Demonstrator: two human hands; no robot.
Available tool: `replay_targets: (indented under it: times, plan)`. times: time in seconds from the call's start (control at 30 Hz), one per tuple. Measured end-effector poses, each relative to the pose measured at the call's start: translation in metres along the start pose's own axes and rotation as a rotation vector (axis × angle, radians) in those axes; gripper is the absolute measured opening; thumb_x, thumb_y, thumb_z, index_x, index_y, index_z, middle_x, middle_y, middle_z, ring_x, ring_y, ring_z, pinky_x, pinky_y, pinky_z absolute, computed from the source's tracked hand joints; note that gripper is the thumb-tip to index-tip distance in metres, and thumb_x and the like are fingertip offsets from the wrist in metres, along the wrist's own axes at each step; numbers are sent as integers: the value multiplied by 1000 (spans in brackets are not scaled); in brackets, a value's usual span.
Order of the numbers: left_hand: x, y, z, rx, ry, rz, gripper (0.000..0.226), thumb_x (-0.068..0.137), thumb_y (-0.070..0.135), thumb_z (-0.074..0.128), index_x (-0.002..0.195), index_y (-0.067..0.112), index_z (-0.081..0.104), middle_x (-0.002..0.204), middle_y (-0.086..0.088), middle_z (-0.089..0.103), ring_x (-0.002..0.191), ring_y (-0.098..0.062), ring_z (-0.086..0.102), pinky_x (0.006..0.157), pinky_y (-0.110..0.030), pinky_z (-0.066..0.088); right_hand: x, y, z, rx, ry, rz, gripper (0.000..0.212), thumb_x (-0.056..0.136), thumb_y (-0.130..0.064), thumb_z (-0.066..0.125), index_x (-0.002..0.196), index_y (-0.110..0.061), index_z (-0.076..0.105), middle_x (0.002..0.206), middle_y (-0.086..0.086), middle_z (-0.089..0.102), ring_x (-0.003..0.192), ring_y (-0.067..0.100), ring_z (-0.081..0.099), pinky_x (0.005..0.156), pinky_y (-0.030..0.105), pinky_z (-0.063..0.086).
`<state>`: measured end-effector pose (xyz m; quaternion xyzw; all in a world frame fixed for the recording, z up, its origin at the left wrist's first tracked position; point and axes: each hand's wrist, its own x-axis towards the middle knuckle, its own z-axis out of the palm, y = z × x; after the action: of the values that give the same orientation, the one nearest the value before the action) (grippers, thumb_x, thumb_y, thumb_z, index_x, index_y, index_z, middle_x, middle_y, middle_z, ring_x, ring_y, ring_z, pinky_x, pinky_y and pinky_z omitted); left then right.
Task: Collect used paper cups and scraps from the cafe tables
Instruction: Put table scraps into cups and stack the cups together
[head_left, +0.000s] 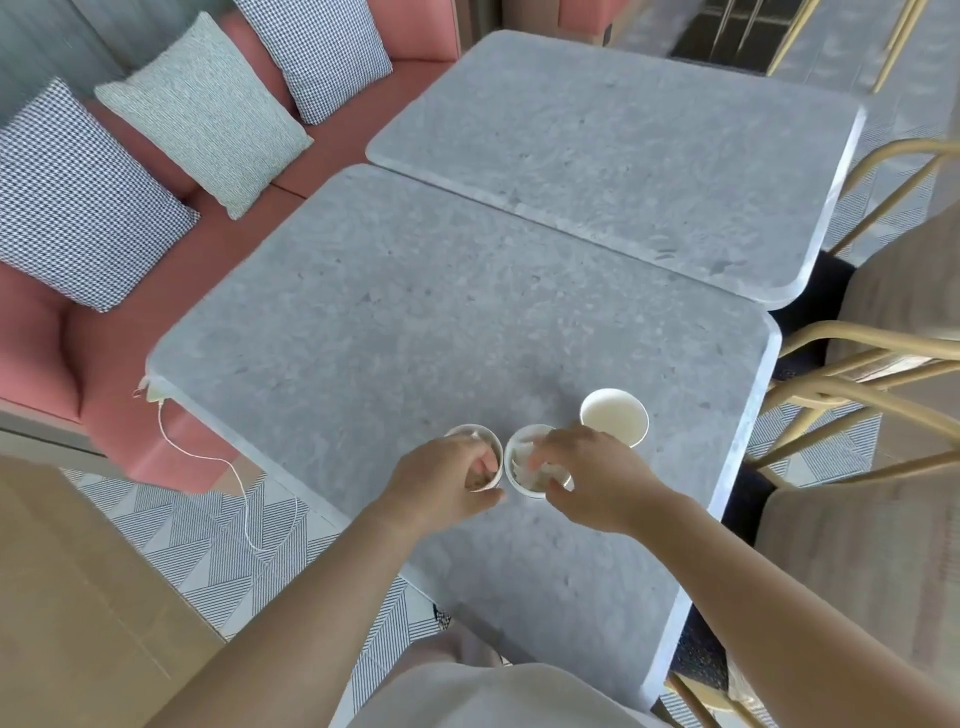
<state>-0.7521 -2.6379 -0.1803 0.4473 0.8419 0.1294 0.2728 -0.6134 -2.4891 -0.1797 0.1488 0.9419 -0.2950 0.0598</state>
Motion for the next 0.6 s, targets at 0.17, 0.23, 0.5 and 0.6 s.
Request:
replay_targets:
  times: [0.17, 0.23, 0.5, 0.6]
  plan:
    - [6, 3, 2, 168, 26, 28, 17, 79, 37, 62, 95, 33, 58, 90, 15, 64, 85, -10, 60, 64, -21, 38, -3, -2, 7, -92, -33, -31, 28, 77, -23, 60, 104, -25, 61, 119, -13, 57, 103, 16, 49, 83, 31, 38]
    - [8, 4, 2, 181, 30, 23, 16, 80, 35, 60, 96, 32, 58, 90, 13, 66, 85, -11, 60, 66, -21, 39, -3, -2, 9, -135, -56, -27, 26, 77, -24, 61, 103, -26, 59, 123, -14, 53, 105, 16, 48, 82, 32, 35]
    - [19, 10, -8, 157, 87, 29, 15, 78, 32, 59, 93, 29, 58, 91, 6, 68, 87, -22, 62, 70, -29, 47, 6, -6, 7, -127, 54, 46, 20, 83, -21, 54, 102, -20, 58, 93, 2, 65, 83, 26, 58, 68, 30, 37]
    - [20, 11, -16, 143, 147, 51, 17, 76, 35, 60, 93, 31, 59, 90, 10, 67, 85, -18, 63, 66, -26, 45, 6, -9, -6, -10, 138, 65, 16, 81, -24, 53, 92, -18, 63, 82, 3, 65, 74, 26, 59, 56, 25, 30]
